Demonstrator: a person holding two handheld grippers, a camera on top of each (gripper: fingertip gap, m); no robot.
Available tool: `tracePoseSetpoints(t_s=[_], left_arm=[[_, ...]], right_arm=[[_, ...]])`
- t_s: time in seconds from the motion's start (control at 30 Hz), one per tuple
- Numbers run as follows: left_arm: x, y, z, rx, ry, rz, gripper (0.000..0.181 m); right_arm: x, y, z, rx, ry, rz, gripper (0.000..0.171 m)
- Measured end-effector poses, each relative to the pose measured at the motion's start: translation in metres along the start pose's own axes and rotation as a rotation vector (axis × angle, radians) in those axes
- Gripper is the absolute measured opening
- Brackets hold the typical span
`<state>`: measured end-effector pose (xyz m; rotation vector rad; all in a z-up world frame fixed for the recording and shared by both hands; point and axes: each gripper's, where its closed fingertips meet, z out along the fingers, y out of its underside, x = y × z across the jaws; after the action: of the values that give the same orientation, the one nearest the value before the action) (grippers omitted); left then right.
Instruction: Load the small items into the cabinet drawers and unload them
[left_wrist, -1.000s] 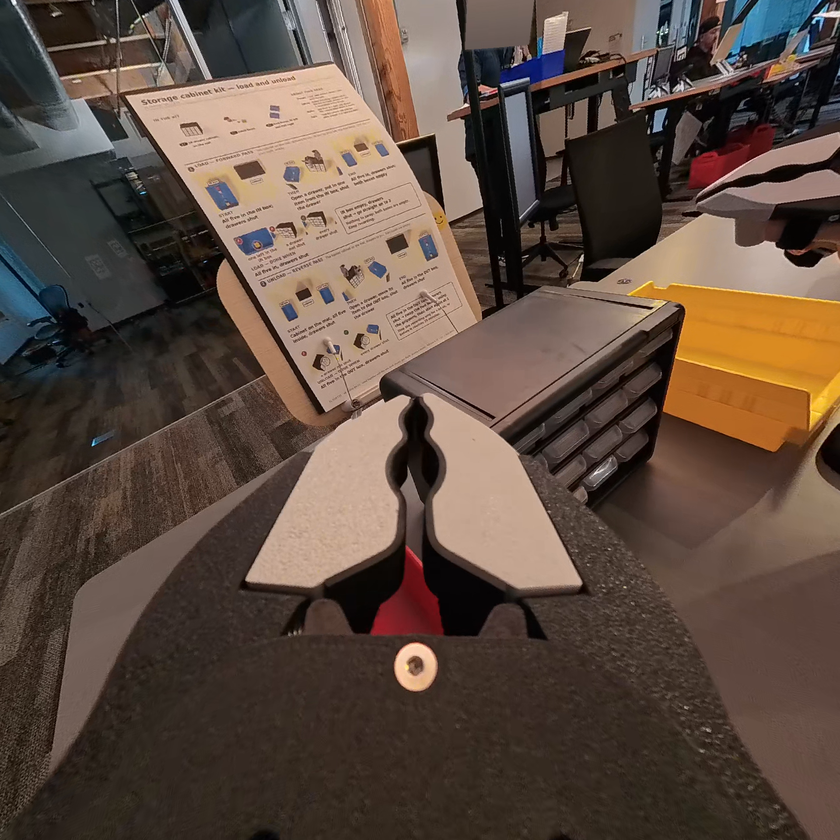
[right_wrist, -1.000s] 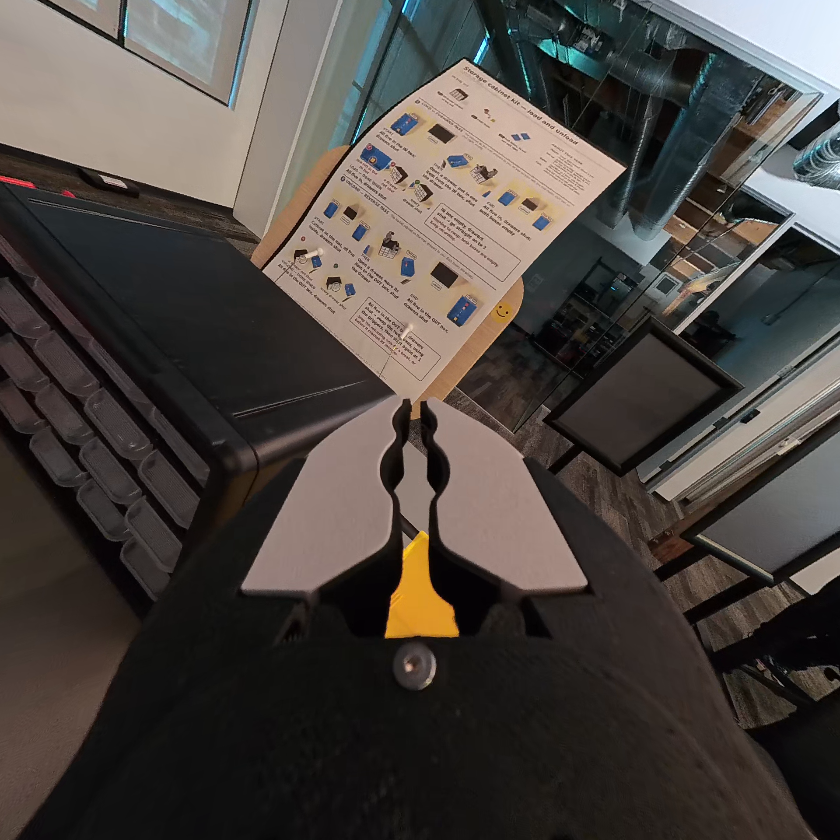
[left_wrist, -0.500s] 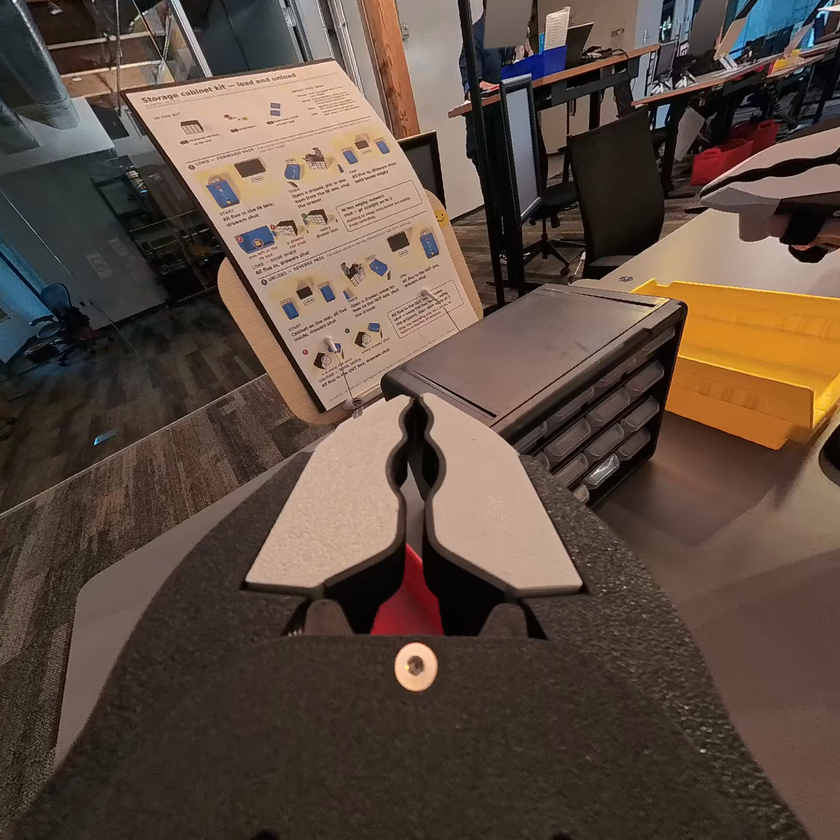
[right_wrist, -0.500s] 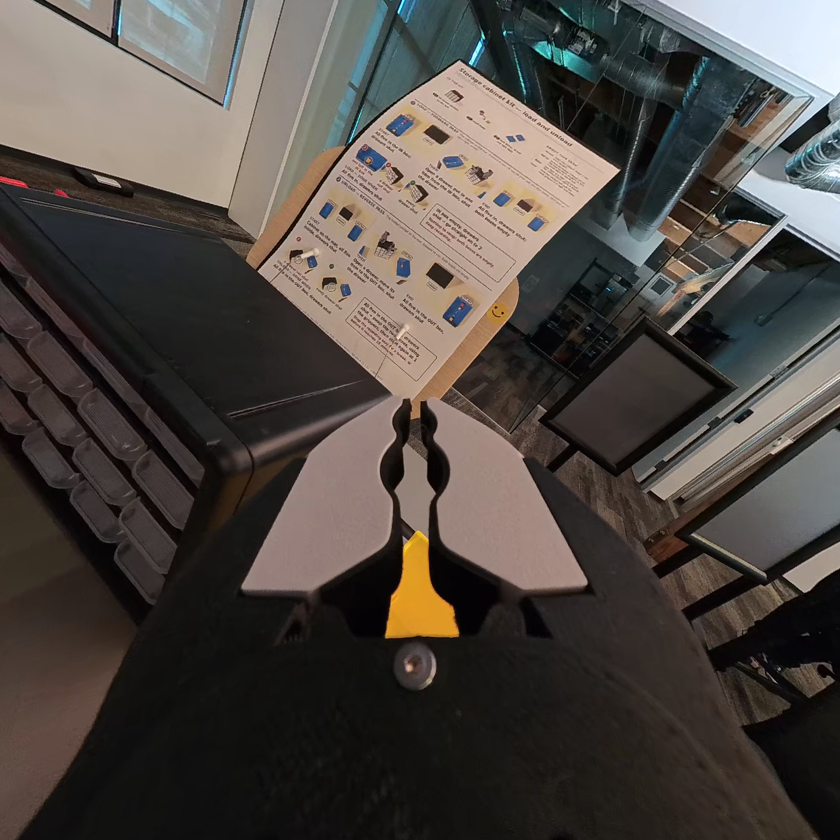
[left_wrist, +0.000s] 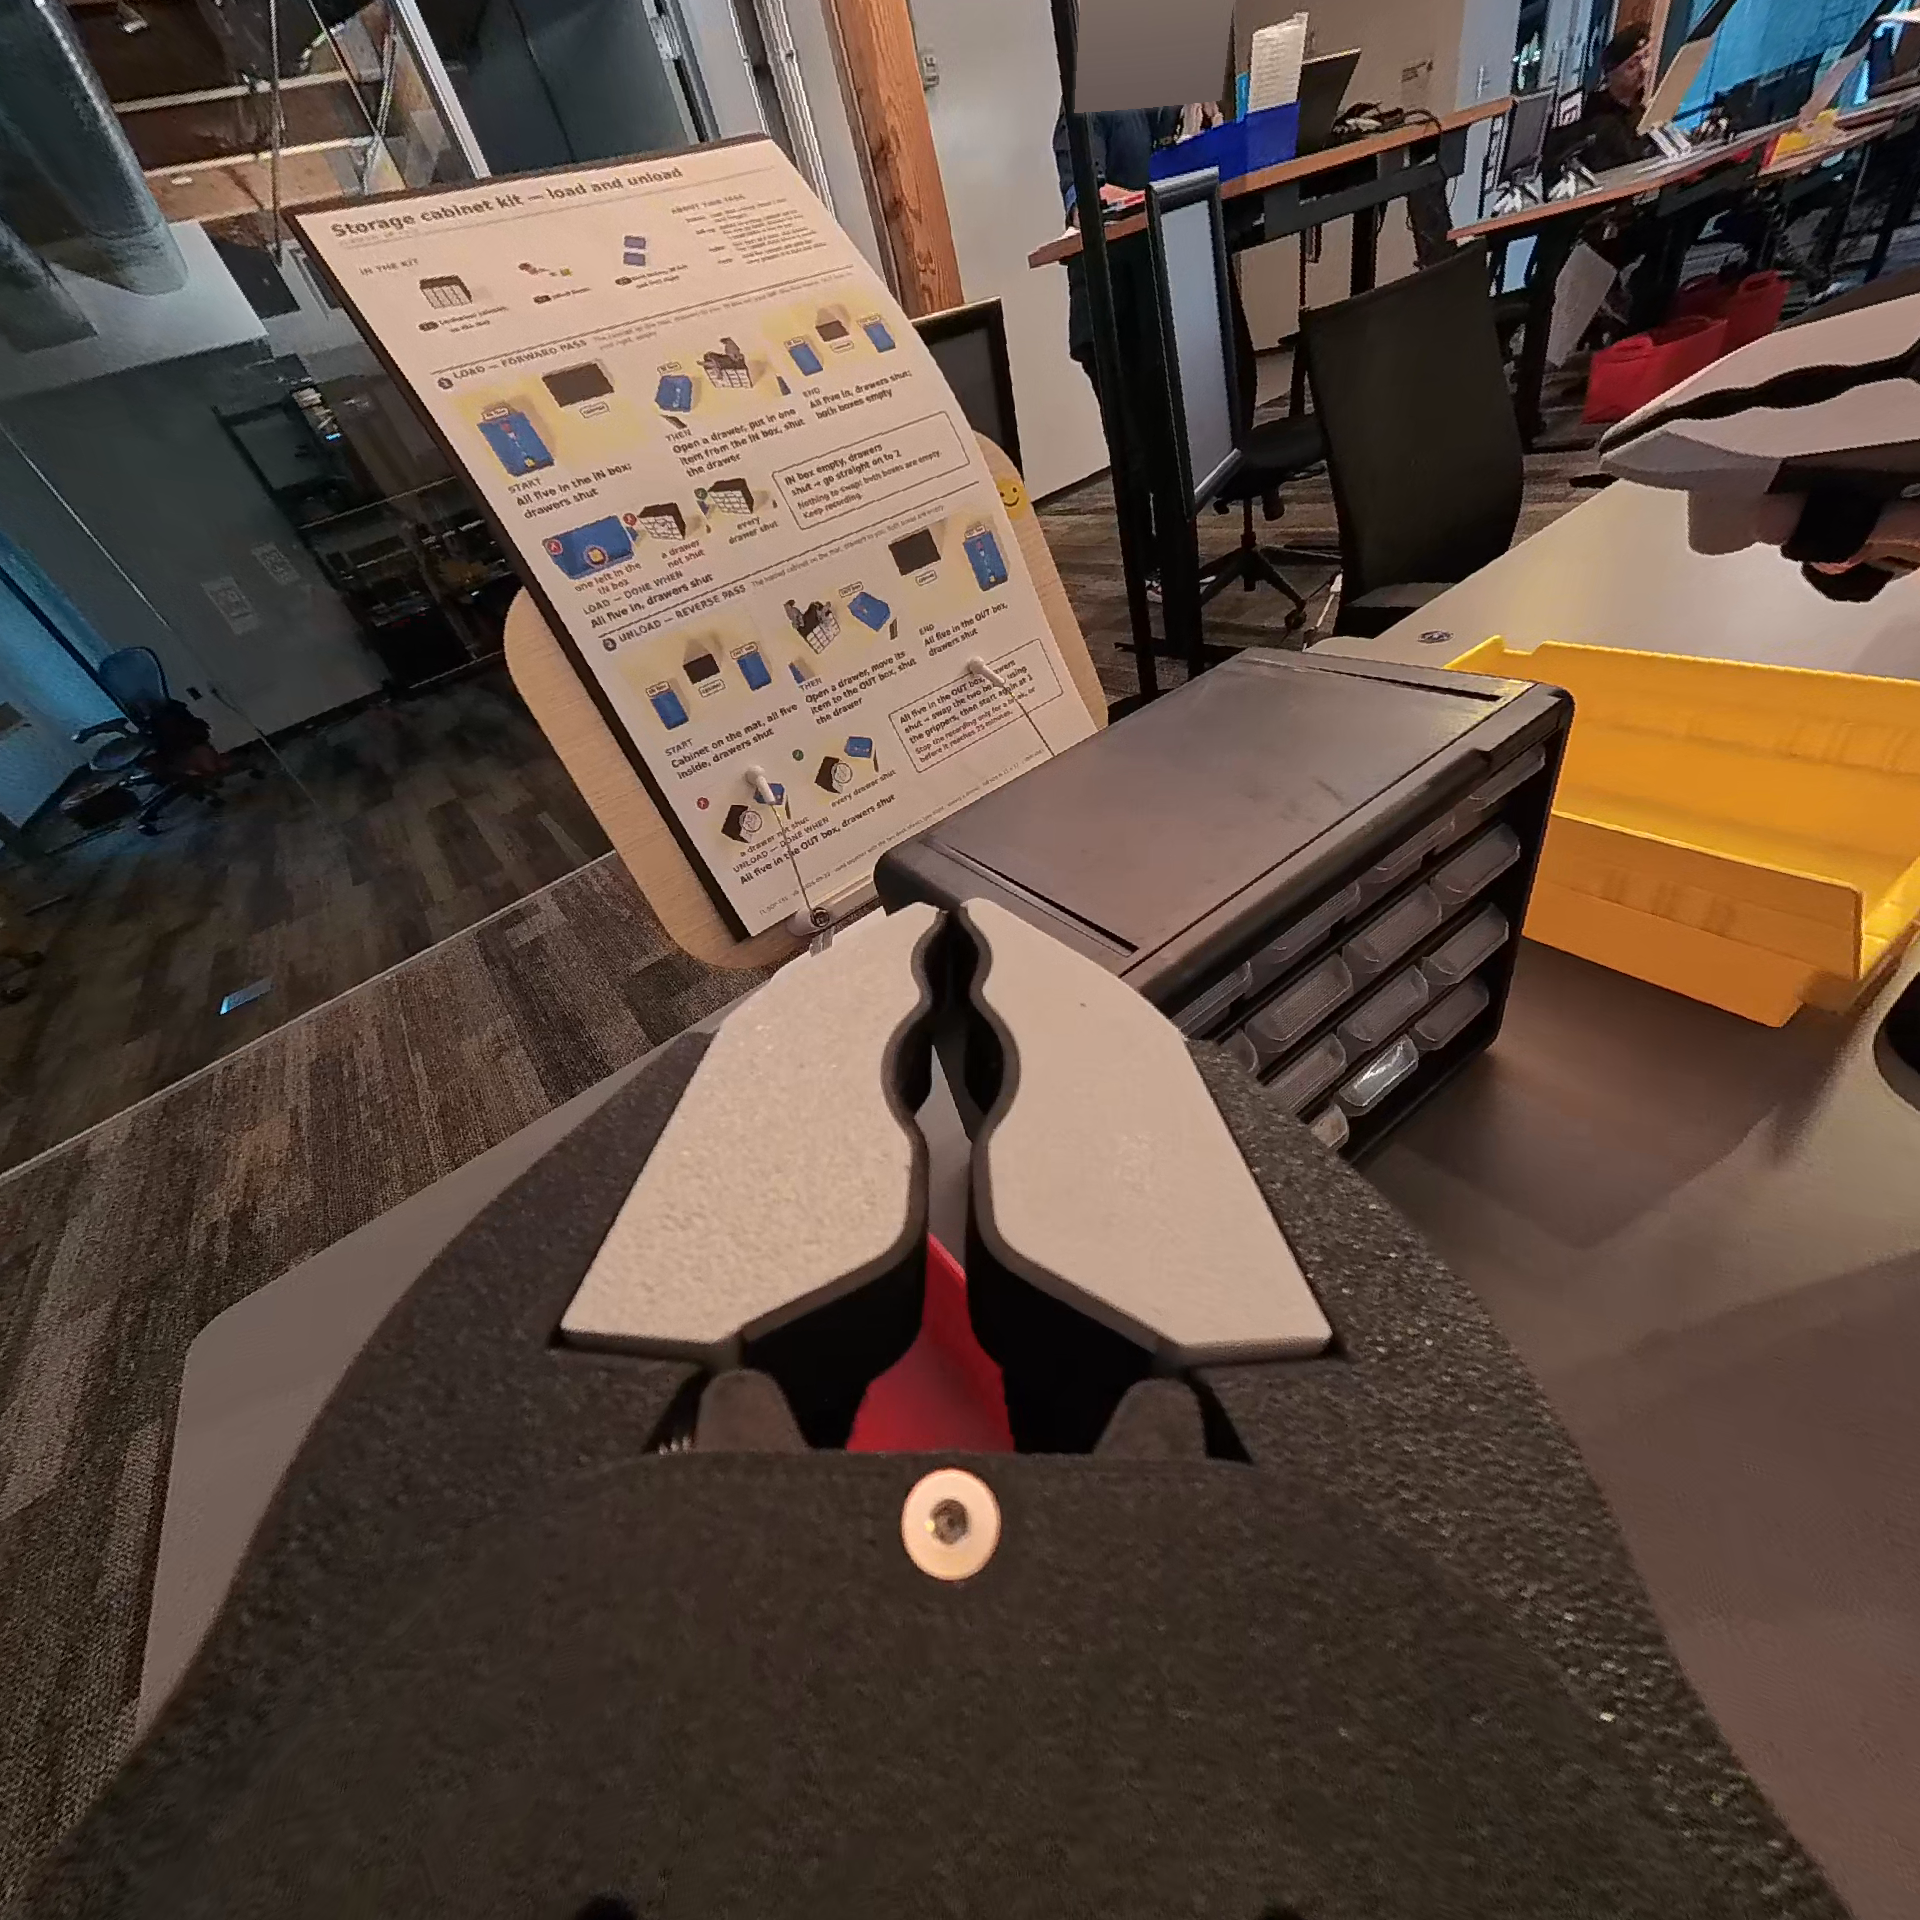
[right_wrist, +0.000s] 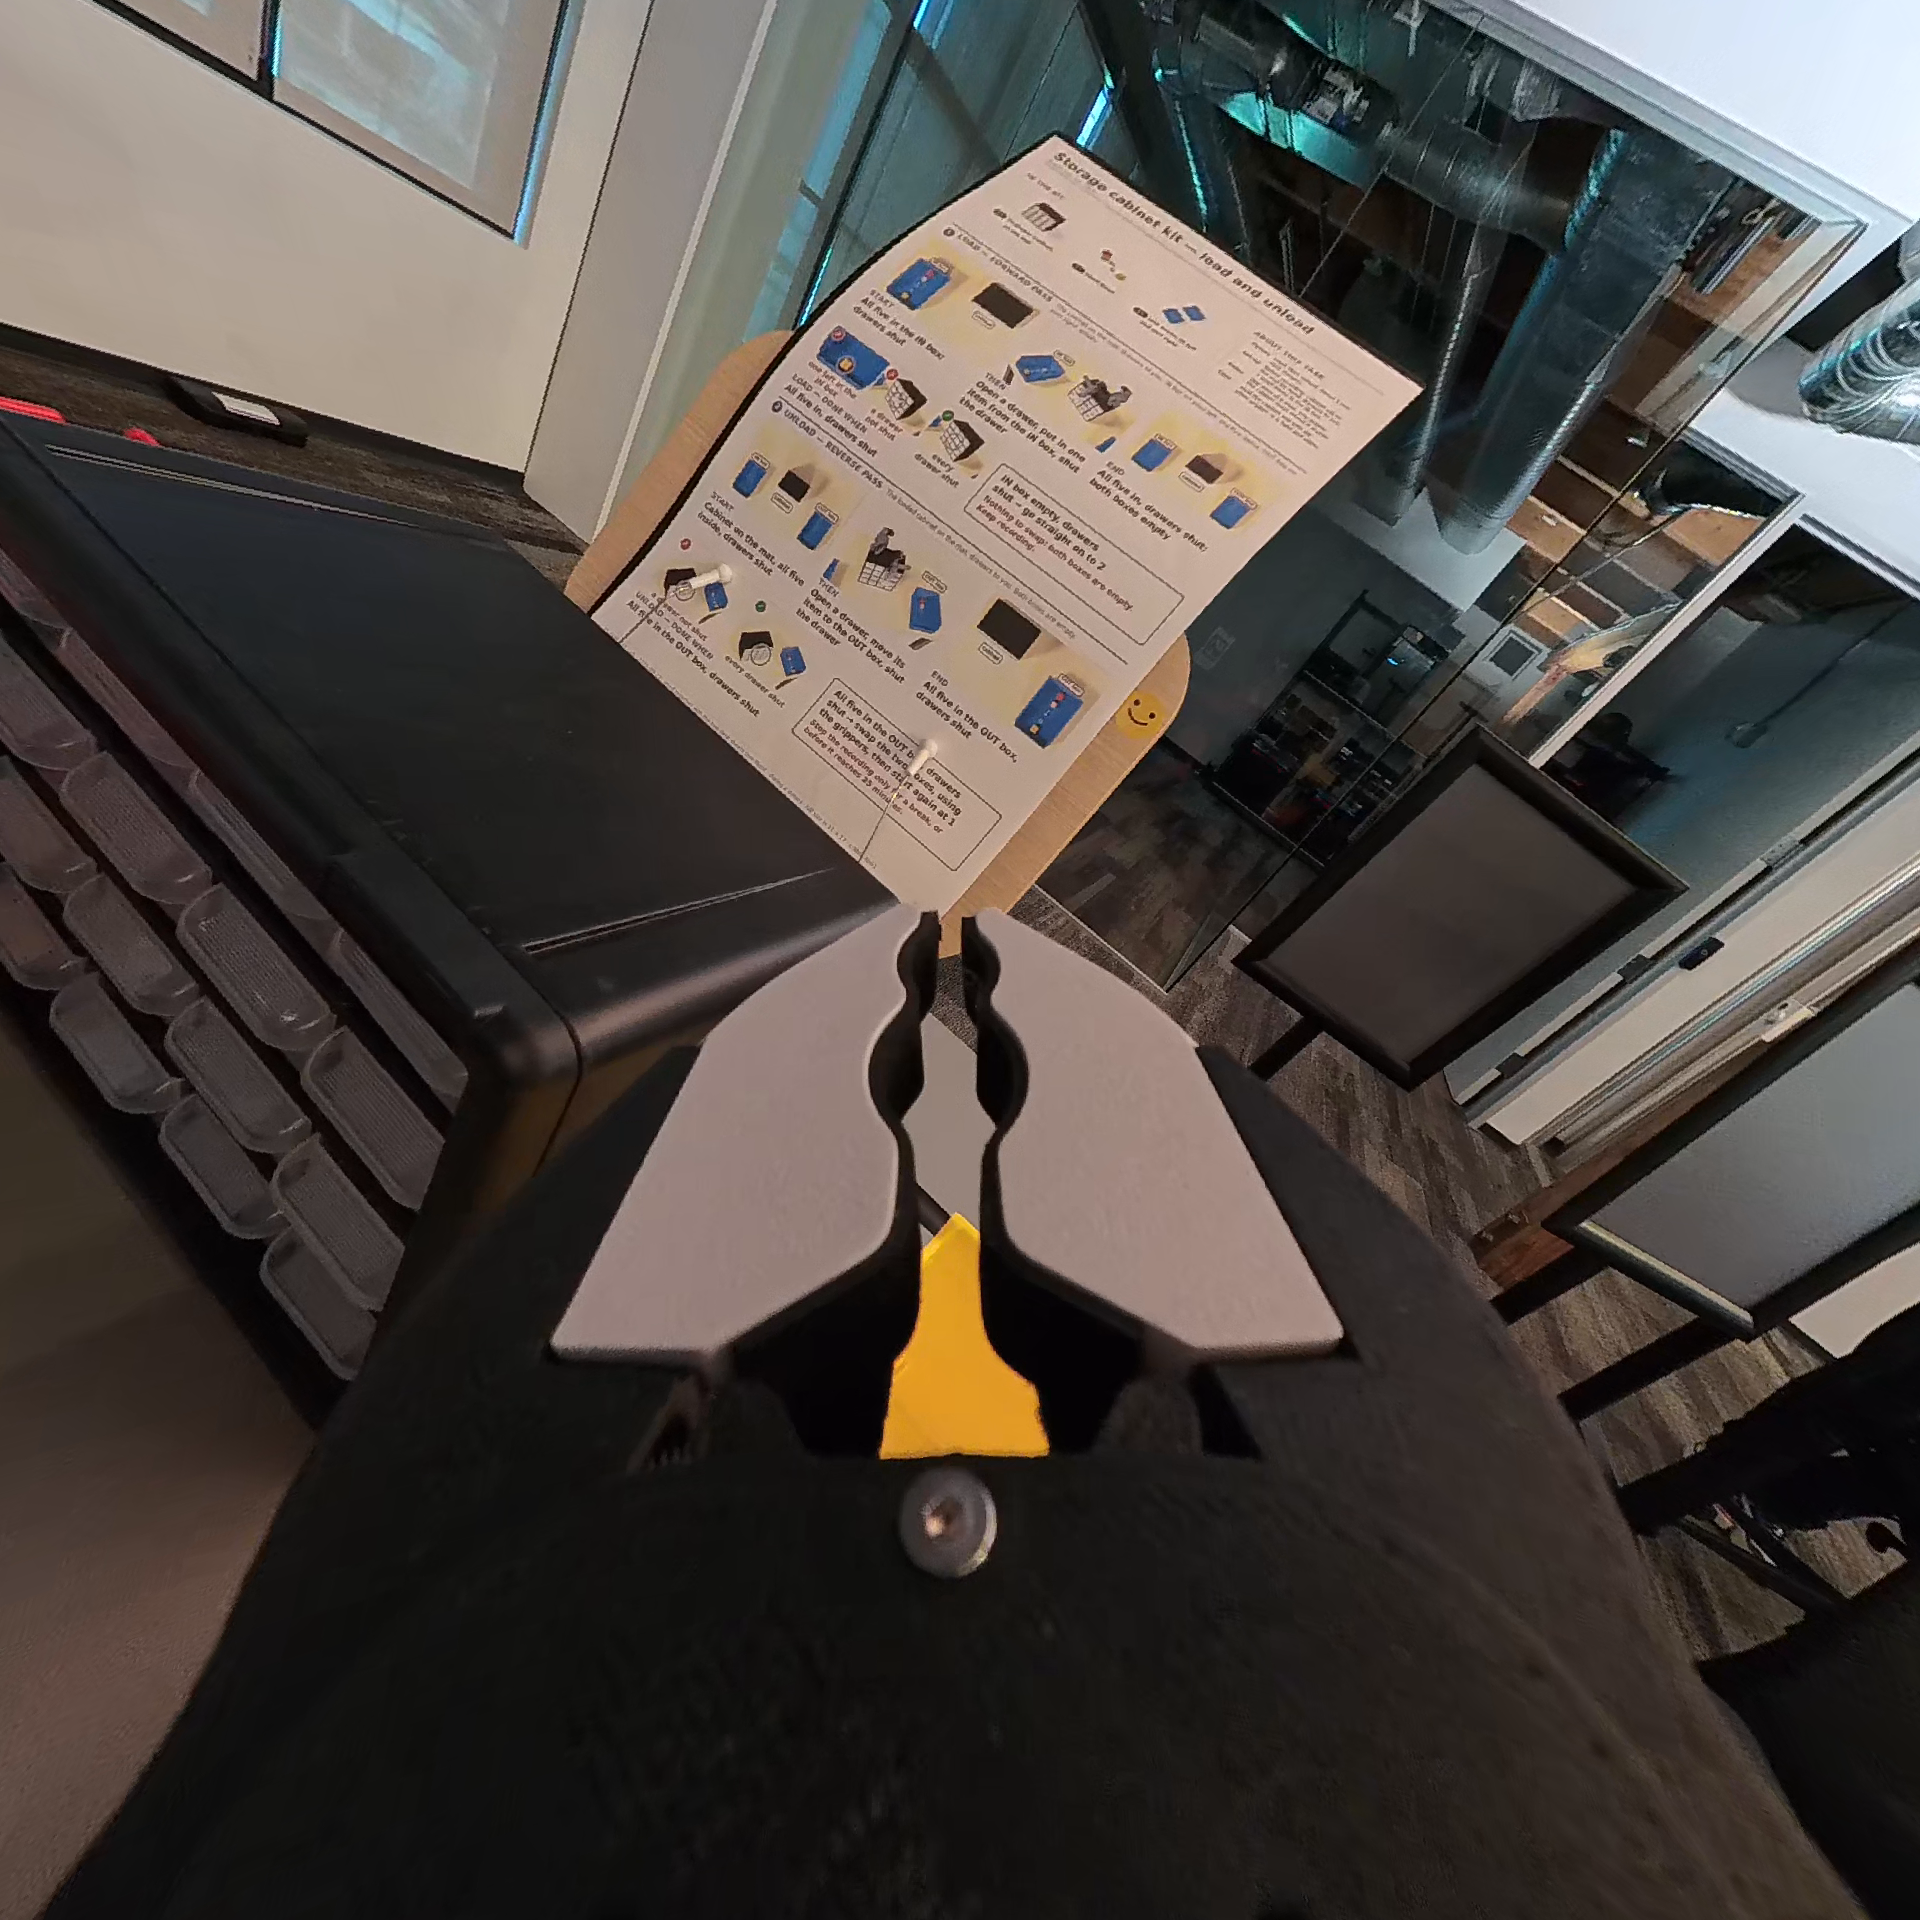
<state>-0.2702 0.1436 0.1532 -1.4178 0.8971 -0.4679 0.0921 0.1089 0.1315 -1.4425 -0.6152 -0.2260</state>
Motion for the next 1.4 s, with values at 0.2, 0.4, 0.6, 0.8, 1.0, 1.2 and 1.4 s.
tracePoseSetpoints(t_s=[0.2,0.4,0.6,0.8,1.0,1.2,1.4], left_arm=[[0.0,0.001,0.0,-0.003,0.001,-0.001,0.0],[0.0,0.001,0.0,-0.007,0.001,-0.002,0.0],[-0.001,0.001,-0.001,-0.005,-0.001,-0.002,0.0],[-0.003,0.0,-0.002,0.0,-0.006,-0.003,0.0],[-0.004,0.0,-0.003,-0.001,-0.008,-0.004,0.0],[-0.005,0.0,-0.003,-0.002,-0.008,-0.006,0.0],[-0.005,0.002,-0.005,-0.011,0.005,-0.017,0.0]], right_arm=[[0.0,0.001,0.001,-0.002,-0.001,0.001,0.005],[0.0,0.001,0.001,-0.003,-0.002,0.001,0.005],[-0.002,0.001,0.002,-0.002,-0.006,-0.001,0.005],[-0.006,0.0,0.005,-0.001,-0.014,-0.01,0.005],[-0.008,0.002,0.007,-0.011,-0.013,-0.024,0.005],[-0.013,-0.001,0.01,0.003,-0.025,-0.023,0.005],[-0.032,-0.014,0.015,0.039,-0.059,-0.057,0.005]])
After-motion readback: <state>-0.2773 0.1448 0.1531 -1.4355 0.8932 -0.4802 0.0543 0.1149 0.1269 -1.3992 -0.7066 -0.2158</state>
